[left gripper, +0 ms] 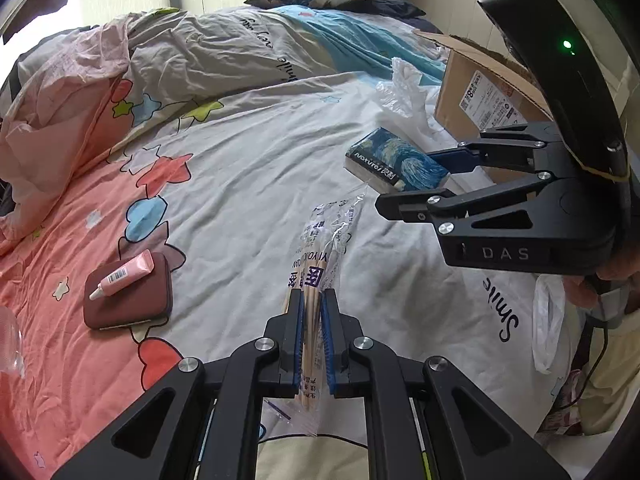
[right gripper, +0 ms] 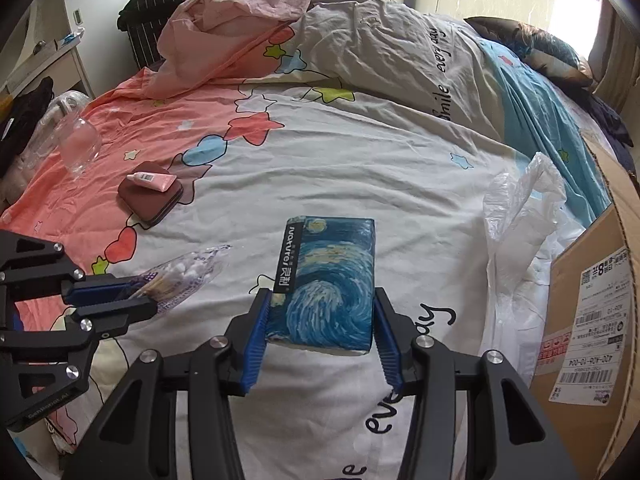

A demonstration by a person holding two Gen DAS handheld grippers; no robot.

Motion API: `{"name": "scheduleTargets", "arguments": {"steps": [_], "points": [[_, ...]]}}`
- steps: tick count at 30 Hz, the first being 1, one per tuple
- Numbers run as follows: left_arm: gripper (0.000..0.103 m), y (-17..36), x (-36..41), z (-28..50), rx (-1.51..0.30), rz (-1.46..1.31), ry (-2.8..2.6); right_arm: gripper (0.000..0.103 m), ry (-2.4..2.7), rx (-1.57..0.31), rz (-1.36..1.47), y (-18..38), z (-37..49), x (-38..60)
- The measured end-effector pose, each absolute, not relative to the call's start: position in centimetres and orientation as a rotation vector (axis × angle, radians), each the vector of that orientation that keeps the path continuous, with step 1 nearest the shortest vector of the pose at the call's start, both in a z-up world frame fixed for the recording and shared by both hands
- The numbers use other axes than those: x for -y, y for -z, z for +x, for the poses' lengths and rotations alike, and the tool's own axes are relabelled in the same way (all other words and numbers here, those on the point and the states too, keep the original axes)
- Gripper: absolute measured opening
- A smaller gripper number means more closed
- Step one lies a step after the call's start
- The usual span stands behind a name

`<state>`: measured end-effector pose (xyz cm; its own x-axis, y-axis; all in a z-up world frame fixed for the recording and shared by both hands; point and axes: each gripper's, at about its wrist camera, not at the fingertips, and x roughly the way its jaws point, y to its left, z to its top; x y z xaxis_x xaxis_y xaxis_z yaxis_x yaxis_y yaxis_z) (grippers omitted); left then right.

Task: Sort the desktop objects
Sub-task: 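Close the right tool on the blue card box and lift it, then carry the swab pack with the left tool while the right tool carries the card box to the cardboard box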

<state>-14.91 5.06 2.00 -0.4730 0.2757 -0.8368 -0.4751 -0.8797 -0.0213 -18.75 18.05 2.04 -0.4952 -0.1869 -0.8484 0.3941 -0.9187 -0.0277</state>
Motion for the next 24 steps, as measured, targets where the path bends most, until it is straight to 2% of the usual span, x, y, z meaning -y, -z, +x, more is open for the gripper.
{"name": "scheduleTargets", "arguments": {"steps": [24], "points": [[0.009,-8.9,-10.6,-7.8,-0.375,-1.114,-2.394,0.045,2.602,-0.302,1.176,-10.1,-9.6,-24.0]]}}
